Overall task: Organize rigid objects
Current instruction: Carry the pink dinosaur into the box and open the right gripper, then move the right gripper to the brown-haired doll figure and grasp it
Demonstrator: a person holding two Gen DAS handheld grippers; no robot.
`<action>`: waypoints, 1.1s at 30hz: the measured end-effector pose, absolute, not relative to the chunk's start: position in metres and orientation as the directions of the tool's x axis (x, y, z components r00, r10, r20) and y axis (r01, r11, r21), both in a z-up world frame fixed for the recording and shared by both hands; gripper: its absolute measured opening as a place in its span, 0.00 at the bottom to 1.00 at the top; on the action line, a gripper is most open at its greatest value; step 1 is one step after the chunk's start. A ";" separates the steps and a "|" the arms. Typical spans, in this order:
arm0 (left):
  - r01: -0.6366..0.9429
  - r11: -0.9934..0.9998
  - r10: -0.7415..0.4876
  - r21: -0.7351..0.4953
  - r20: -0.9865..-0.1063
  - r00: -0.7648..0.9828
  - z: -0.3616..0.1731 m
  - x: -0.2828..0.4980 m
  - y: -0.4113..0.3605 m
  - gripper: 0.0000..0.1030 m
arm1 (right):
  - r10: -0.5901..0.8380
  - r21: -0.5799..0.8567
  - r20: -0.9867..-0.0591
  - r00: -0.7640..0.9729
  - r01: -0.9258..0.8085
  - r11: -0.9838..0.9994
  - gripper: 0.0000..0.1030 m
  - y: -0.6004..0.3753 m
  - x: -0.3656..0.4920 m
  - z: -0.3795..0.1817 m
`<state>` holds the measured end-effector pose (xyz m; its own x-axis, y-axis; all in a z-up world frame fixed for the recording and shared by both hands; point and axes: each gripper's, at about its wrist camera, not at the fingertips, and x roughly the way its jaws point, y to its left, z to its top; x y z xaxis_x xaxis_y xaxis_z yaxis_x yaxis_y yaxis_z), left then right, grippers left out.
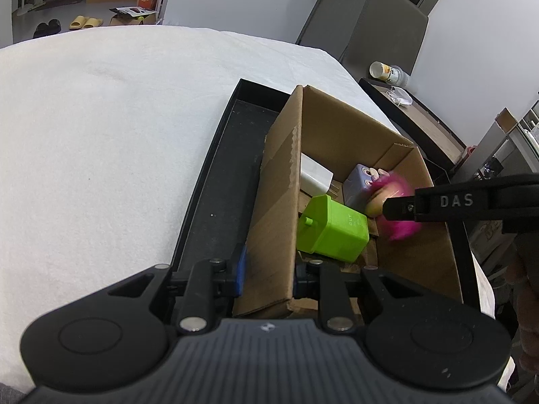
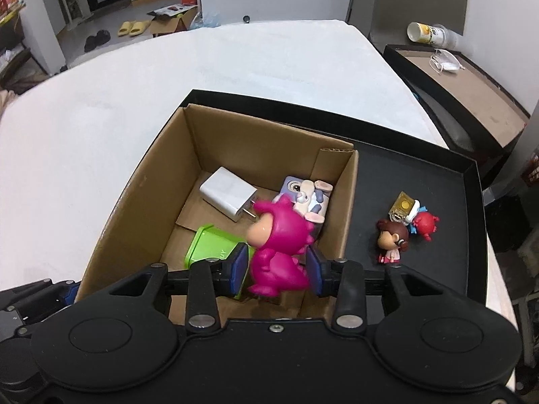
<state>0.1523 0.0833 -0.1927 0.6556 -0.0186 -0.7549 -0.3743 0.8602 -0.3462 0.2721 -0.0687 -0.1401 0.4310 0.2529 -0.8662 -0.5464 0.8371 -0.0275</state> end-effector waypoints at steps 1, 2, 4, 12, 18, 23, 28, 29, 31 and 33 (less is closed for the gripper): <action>-0.374 0.861 -0.018 -0.346 -0.755 0.656 -0.193 0.152 0.083 0.22 | 0.260 -0.017 -0.865 0.430 -0.543 0.840 0.39 -0.071 0.271 -0.140; -0.373 0.861 -0.018 -0.344 -0.755 0.656 -0.193 0.153 0.083 0.22 | 0.264 -0.010 -0.864 0.429 -0.538 0.843 0.40 -0.073 0.271 -0.139; -0.372 0.863 -0.017 -0.342 -0.755 0.655 -0.193 0.153 0.083 0.22 | 0.279 0.008 -0.860 0.428 -0.534 0.845 0.40 -0.078 0.271 -0.137; -0.370 0.865 -0.015 -0.338 -0.754 0.656 -0.193 0.154 0.083 0.23 | 0.347 0.094 -0.850 0.396 -0.534 0.840 0.40 -0.097 0.266 -0.128; -0.372 0.863 -0.015 -0.343 -0.752 0.658 -0.194 0.153 0.083 0.22 | 0.365 0.115 -0.847 0.387 -0.537 0.836 0.41 -0.107 0.263 -0.117; -0.373 0.863 -0.012 -0.341 -0.752 0.659 -0.193 0.153 0.082 0.22 | 0.351 0.088 -0.842 0.409 -0.537 0.839 0.42 -0.123 0.263 -0.107; -0.372 0.865 -0.010 -0.338 -0.752 0.659 -0.193 0.151 0.083 0.22 | 0.327 0.085 -0.843 0.427 -0.494 0.865 0.43 -0.149 0.273 -0.110; -0.372 0.863 -0.012 -0.340 -0.751 0.660 -0.193 0.151 0.083 0.22 | 0.323 0.087 -0.843 0.430 -0.484 0.871 0.44 -0.154 0.276 -0.111; -0.374 0.861 -0.014 -0.345 -0.751 0.660 -0.193 0.151 0.085 0.22 | 0.320 0.093 -0.841 0.437 -0.465 0.880 0.43 -0.163 0.280 -0.115; -0.374 0.862 -0.014 -0.343 -0.752 0.659 -0.193 0.151 0.084 0.22 | 0.323 0.106 -0.833 0.448 -0.444 0.890 0.44 -0.170 0.285 -0.119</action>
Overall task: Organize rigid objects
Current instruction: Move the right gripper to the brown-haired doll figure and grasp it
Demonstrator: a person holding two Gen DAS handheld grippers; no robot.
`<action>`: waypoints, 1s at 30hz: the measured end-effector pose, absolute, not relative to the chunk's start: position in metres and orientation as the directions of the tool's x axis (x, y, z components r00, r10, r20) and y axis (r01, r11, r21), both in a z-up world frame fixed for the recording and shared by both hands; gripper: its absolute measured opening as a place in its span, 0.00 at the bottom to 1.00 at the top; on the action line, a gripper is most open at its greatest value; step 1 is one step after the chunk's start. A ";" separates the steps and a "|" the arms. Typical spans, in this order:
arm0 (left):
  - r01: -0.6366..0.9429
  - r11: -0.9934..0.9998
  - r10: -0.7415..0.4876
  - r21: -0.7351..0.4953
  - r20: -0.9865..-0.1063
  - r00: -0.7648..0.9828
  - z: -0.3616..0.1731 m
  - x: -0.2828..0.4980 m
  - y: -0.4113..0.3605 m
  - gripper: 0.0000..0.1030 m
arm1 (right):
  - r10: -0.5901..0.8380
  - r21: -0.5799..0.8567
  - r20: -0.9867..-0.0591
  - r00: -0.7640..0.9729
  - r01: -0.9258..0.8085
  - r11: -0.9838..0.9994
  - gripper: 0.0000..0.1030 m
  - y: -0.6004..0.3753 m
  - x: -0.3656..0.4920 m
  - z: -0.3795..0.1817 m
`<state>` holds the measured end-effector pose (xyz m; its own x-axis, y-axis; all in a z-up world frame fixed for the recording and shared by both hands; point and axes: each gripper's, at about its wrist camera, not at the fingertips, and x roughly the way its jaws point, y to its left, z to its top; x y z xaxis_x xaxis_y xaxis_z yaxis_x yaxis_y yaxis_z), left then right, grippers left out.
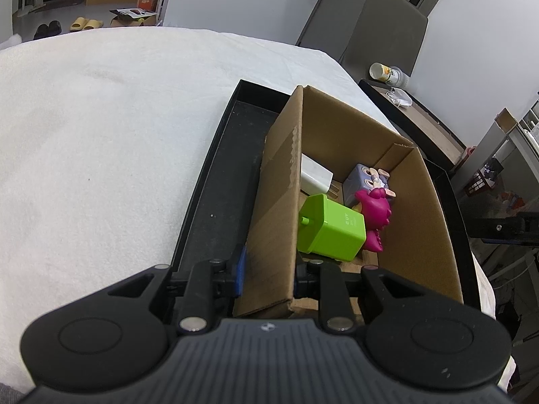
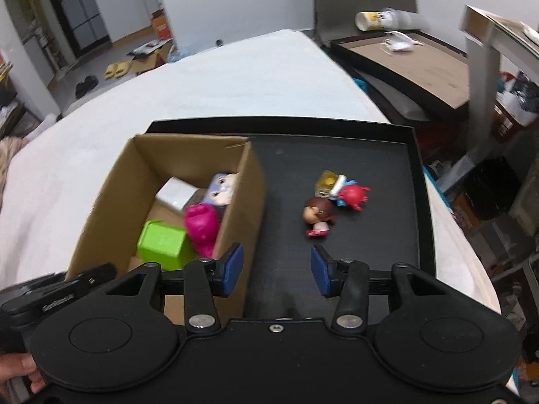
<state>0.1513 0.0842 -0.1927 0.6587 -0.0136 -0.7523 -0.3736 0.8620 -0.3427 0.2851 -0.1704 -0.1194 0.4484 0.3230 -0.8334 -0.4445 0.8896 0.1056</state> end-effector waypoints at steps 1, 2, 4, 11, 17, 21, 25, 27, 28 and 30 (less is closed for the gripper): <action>-0.373 0.863 -0.012 -0.340 -0.753 0.658 -0.192 0.152 0.083 0.22 | 0.326 0.114 -0.829 0.454 -0.434 0.894 0.43 -0.173 0.287 -0.122; -0.373 0.864 -0.011 -0.339 -0.753 0.658 -0.192 0.152 0.083 0.22 | 0.329 0.122 -0.826 0.459 -0.423 0.898 0.44 -0.176 0.289 -0.125; -0.375 0.863 -0.011 -0.338 -0.754 0.656 -0.191 0.152 0.083 0.22 | 0.334 0.137 -0.820 0.465 -0.408 0.903 0.44 -0.181 0.292 -0.131; -0.379 0.867 0.000 -0.324 -0.761 0.649 -0.191 0.154 0.080 0.22 | 0.335 0.148 -0.811 0.479 -0.386 0.911 0.44 -0.187 0.303 -0.152; -0.389 0.867 0.015 -0.311 -0.764 0.645 -0.190 0.154 0.077 0.22 | 0.327 0.137 -0.802 0.501 -0.378 0.916 0.46 -0.186 0.317 -0.167; -0.386 0.867 0.007 -0.315 -0.768 0.641 -0.189 0.154 0.079 0.22 | 0.307 0.125 -0.814 0.493 -0.367 0.922 0.47 -0.185 0.325 -0.177; -0.388 0.868 0.013 -0.309 -0.768 0.641 -0.190 0.156 0.078 0.22 | 0.308 0.123 -0.811 0.496 -0.370 0.921 0.49 -0.181 0.329 -0.181; -0.384 0.868 0.008 -0.314 -0.766 0.643 -0.191 0.155 0.078 0.22 | 0.306 0.118 -0.810 0.501 -0.371 0.921 0.50 -0.178 0.331 -0.183; -0.383 0.868 0.004 -0.317 -0.766 0.643 -0.191 0.155 0.078 0.22 | 0.302 0.113 -0.809 0.503 -0.372 0.922 0.50 -0.177 0.332 -0.184; -0.383 0.867 0.002 -0.319 -0.765 0.644 -0.191 0.155 0.078 0.22 | 0.298 0.104 -0.812 0.502 -0.378 0.920 0.50 -0.173 0.333 -0.188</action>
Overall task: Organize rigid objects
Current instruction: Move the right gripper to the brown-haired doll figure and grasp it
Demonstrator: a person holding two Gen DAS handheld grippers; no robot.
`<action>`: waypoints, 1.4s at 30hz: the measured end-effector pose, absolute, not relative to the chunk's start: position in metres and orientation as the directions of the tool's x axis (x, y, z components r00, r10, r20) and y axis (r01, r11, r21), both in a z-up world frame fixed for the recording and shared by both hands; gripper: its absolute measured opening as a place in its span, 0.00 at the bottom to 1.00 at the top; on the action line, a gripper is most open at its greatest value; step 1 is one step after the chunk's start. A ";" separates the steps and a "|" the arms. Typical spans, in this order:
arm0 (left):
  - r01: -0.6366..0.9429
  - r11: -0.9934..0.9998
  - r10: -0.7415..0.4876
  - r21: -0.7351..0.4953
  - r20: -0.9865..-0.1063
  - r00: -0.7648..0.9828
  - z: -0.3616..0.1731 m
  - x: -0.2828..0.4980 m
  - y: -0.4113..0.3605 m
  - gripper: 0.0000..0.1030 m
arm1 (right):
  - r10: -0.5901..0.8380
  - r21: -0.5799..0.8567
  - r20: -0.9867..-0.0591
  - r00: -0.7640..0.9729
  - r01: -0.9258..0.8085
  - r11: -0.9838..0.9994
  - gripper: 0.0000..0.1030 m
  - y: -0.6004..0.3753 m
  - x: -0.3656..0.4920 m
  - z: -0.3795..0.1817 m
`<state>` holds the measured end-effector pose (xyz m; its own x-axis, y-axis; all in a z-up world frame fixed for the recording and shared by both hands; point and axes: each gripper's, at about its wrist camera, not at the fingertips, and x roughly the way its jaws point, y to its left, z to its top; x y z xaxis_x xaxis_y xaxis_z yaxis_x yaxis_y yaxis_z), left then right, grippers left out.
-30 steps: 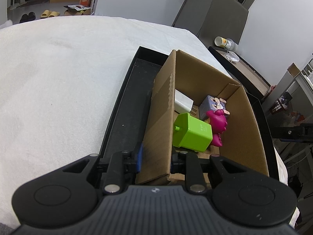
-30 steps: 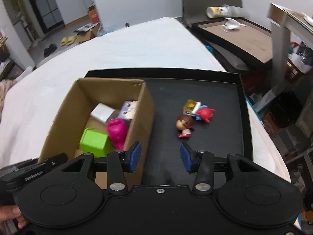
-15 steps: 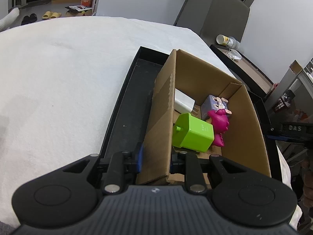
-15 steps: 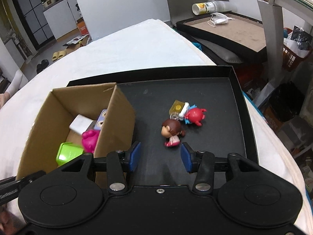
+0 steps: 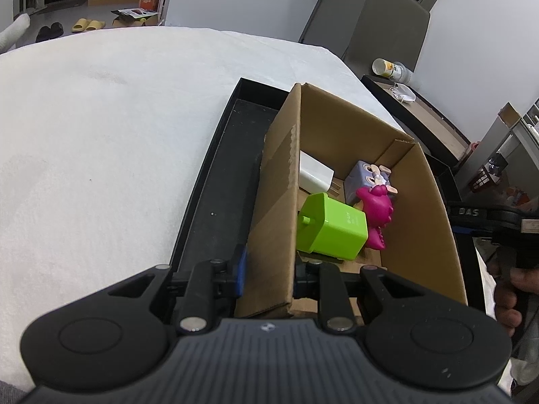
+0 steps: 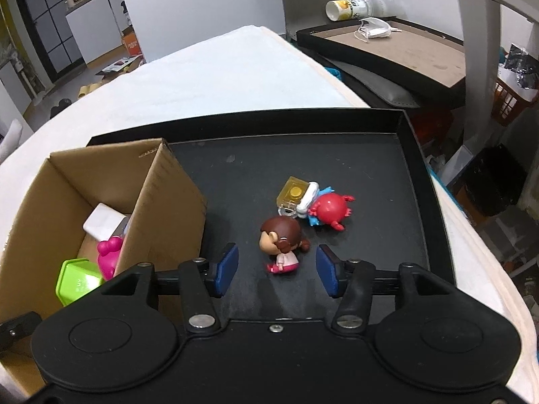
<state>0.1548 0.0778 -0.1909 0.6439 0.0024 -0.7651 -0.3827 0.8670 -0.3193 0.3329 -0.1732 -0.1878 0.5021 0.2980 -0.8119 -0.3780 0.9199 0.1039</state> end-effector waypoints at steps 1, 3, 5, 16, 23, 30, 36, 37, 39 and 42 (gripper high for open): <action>-0.383 0.867 0.003 -0.319 -0.765 0.644 -0.191 0.155 0.078 0.22 | 0.296 0.100 -0.813 0.502 -0.380 0.920 0.50 -0.172 0.334 -0.190; -0.381 0.867 0.000 -0.321 -0.765 0.644 -0.191 0.154 0.078 0.22 | 0.286 0.086 -0.814 0.506 -0.381 0.921 0.50 -0.169 0.335 -0.193; -0.379 0.865 -0.009 -0.329 -0.765 0.645 -0.191 0.154 0.080 0.22 | 0.281 0.082 -0.815 0.507 -0.379 0.922 0.50 -0.166 0.336 -0.196; -0.372 0.861 -0.024 -0.347 -0.758 0.652 -0.194 0.154 0.085 0.22 | 0.240 0.043 -0.821 0.518 -0.363 0.931 0.24 -0.159 0.339 -0.198; -0.373 0.855 -0.036 -0.362 -0.757 0.653 -0.194 0.154 0.088 0.22 | 0.239 0.052 -0.830 0.503 -0.357 0.932 0.10 -0.158 0.330 -0.189; -0.367 0.860 -0.035 -0.355 -0.758 0.651 -0.192 0.153 0.086 0.23 | 0.235 0.056 -0.842 0.486 -0.355 0.933 0.10 -0.160 0.324 -0.188; -0.372 0.860 -0.026 -0.348 -0.759 0.650 -0.191 0.154 0.085 0.23 | 0.241 0.089 -0.850 0.469 -0.322 0.943 0.10 -0.173 0.325 -0.187; -0.373 0.861 -0.024 -0.346 -0.760 0.650 -0.191 0.154 0.085 0.23 | 0.240 0.096 -0.851 0.467 -0.312 0.945 0.10 -0.176 0.326 -0.187; -0.374 0.862 -0.021 -0.343 -0.760 0.649 -0.192 0.155 0.084 0.23 | 0.241 0.106 -0.854 0.462 -0.298 0.949 0.09 -0.180 0.326 -0.187; -0.377 0.863 -0.015 -0.338 -0.761 0.648 -0.192 0.155 0.083 0.23 | 0.235 0.109 -0.858 0.457 -0.285 0.952 0.09 -0.185 0.323 -0.186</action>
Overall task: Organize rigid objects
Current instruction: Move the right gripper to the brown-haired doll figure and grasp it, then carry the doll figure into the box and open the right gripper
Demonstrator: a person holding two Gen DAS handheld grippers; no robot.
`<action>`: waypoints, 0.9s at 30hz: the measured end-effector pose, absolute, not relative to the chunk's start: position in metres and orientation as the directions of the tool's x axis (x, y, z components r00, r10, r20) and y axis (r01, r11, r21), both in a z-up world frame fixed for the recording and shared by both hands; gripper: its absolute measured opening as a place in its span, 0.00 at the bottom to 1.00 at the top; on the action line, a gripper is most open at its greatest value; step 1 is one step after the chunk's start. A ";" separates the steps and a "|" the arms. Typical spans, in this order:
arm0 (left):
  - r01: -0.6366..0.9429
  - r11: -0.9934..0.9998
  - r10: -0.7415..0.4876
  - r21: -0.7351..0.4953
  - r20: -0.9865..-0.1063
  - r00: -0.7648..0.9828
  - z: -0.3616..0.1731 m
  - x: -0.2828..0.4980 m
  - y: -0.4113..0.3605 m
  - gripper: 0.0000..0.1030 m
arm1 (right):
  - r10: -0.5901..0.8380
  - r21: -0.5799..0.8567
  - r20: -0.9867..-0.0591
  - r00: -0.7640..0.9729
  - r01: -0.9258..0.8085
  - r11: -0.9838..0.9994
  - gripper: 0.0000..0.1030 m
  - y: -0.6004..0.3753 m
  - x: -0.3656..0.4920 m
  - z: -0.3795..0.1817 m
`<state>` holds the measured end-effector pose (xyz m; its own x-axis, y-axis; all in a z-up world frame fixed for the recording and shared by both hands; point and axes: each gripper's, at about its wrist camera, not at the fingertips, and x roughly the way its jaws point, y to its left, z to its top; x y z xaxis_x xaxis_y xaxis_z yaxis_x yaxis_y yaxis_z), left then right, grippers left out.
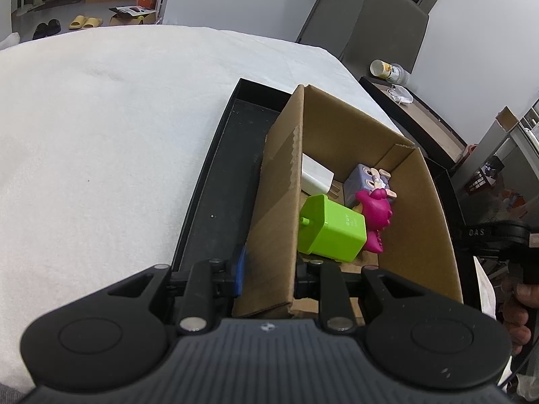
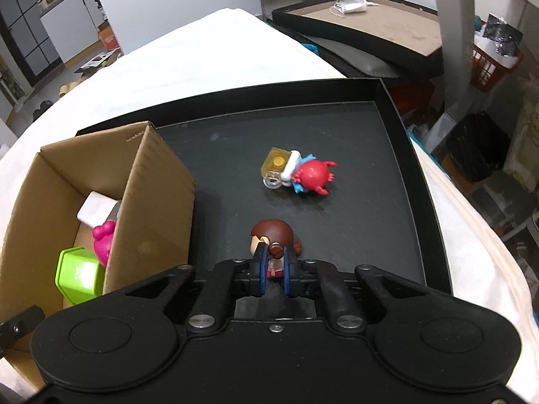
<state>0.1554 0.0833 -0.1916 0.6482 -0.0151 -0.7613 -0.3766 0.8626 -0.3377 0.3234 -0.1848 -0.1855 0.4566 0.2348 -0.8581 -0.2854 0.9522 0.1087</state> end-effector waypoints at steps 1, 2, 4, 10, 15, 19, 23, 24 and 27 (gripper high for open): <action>-0.377 0.863 -0.014 -0.337 -0.761 0.648 -0.192 0.155 0.083 0.23 | 0.231 0.107 -0.860 0.455 -0.281 0.954 0.09 -0.186 0.322 -0.186; -0.378 0.863 -0.013 -0.336 -0.762 0.648 -0.192 0.156 0.083 0.23 | 0.227 0.108 -0.863 0.451 -0.275 0.955 0.09 -0.188 0.320 -0.186; -0.380 0.862 -0.012 -0.336 -0.762 0.647 -0.192 0.156 0.082 0.23 | 0.225 0.113 -0.872 0.435 -0.269 0.956 0.09 -0.191 0.317 -0.187; -0.375 0.867 -0.009 -0.329 -0.762 0.647 -0.191 0.154 0.081 0.22 | 0.223 0.116 -0.875 0.429 -0.260 0.959 0.09 -0.198 0.313 -0.184; -0.380 0.867 -0.003 -0.324 -0.765 0.644 -0.191 0.155 0.081 0.22 | 0.251 0.136 -0.866 0.433 -0.280 0.950 0.09 -0.197 0.310 -0.175; -0.380 0.867 -0.003 -0.324 -0.765 0.644 -0.190 0.155 0.081 0.22 | 0.265 0.145 -0.861 0.434 -0.290 0.946 0.09 -0.196 0.307 -0.170; -0.380 0.867 -0.003 -0.323 -0.765 0.644 -0.190 0.155 0.081 0.22 | 0.280 0.157 -0.851 0.444 -0.293 0.943 0.09 -0.196 0.305 -0.162; -0.379 0.867 -0.004 -0.324 -0.765 0.644 -0.190 0.155 0.081 0.22 | 0.285 0.160 -0.847 0.448 -0.295 0.942 0.09 -0.196 0.304 -0.159; -0.379 0.867 -0.003 -0.322 -0.765 0.644 -0.190 0.156 0.081 0.22 | 0.294 0.166 -0.836 0.464 -0.296 0.941 0.09 -0.195 0.303 -0.148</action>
<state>0.1556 0.0808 -0.1903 0.6441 -0.0031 -0.7650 -0.3789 0.8674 -0.3225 0.3030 -0.1952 -0.1484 0.4638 0.2938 -0.8358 -0.2963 0.9405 0.1662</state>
